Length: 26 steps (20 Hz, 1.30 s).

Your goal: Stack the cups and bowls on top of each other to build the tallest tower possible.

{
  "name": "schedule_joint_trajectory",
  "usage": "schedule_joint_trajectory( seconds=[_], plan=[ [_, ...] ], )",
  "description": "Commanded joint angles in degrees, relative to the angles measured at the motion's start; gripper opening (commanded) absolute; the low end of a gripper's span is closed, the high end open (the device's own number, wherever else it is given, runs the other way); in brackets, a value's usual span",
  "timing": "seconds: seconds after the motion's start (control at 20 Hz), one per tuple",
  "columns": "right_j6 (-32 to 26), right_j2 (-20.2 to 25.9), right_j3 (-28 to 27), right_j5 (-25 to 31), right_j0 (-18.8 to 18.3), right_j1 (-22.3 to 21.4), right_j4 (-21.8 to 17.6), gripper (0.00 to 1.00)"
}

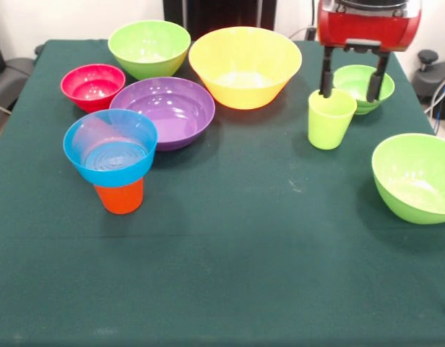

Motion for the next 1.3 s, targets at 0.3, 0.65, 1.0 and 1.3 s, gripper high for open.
schedule_joint_trajectory(
  seconds=[0.3,0.65,1.0,1.3],
  plan=[
    [11.24,-2.84,-10.25,5.80,4.04,7.16,3.67,1.00],
    [11.07,-5.89,-14.85,2.75,6.43,13.33,3.70,1.00],
    [11.35,-8.16,-17.03,0.90,8.20,16.37,4.46,1.00],
    [10.63,-9.25,-18.17,-1.04,8.73,18.57,5.15,1.00]
  ],
)
